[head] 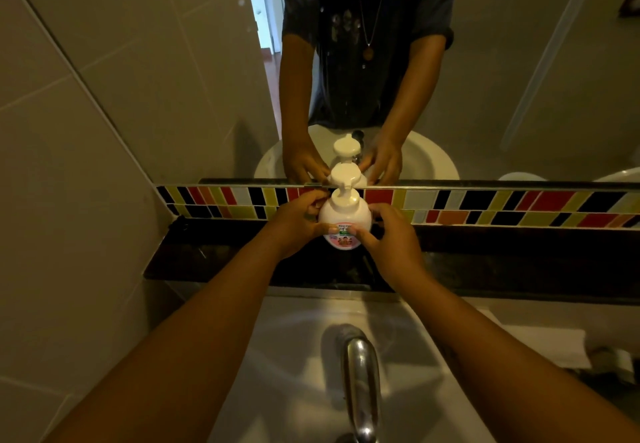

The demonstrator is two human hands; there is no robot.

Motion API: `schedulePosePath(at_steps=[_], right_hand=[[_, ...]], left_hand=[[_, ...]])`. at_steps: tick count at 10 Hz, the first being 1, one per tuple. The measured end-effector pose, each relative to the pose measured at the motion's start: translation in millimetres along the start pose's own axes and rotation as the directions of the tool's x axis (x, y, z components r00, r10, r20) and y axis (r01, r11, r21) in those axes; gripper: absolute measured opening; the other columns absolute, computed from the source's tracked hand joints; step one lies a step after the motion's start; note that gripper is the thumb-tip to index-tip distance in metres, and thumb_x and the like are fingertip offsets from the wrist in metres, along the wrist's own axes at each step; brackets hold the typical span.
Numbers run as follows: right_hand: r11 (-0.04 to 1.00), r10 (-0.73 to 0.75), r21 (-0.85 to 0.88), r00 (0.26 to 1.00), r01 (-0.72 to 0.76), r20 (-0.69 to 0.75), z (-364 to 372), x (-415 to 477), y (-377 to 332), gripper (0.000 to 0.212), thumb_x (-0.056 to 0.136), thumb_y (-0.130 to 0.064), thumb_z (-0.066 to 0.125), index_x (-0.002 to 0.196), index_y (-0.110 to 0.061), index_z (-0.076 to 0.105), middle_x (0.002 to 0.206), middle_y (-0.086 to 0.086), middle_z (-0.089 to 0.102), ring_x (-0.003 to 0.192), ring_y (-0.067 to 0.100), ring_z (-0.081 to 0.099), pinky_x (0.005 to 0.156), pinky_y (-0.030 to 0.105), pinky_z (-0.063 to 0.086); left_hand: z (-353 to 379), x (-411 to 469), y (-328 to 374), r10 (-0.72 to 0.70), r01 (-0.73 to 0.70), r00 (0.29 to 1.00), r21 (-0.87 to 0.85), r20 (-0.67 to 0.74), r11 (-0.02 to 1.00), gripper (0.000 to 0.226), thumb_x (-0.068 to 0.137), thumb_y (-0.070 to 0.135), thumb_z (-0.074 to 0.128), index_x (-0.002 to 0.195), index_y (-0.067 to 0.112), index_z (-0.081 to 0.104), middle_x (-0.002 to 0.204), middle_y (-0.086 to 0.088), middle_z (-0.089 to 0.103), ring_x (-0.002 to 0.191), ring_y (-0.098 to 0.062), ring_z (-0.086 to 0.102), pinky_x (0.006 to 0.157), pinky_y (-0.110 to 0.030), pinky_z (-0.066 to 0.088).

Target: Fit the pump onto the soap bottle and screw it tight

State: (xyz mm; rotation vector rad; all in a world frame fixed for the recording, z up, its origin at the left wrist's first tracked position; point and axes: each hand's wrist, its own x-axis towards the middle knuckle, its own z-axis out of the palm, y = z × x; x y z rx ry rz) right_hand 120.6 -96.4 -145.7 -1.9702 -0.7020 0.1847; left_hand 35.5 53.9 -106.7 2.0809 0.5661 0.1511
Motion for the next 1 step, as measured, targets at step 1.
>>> schedulePosePath(at_steps=[1], right_hand=[[0.981, -0.017, -0.193, 0.998, 0.005, -0.062, -5.5, -6.5, 10.8, 0.050, 0.077, -0.043, 0.069, 0.118, -0.021, 0.053, 0.123, 0.004, 0.059, 0.115, 0.022, 0.054, 0.089, 0.034, 0.047]], left_hand=[[3.5, -12.3, -10.5, -0.003, 0.005, 0.987, 0.014, -0.158, 1.000, 0.068, 0.077, 0.029, 0.077, 0.135, 0.025, 0.043, 0.131, -0.002, 0.057, 0.113, -0.019, 0.057, 0.087, -0.034, 0.053]])
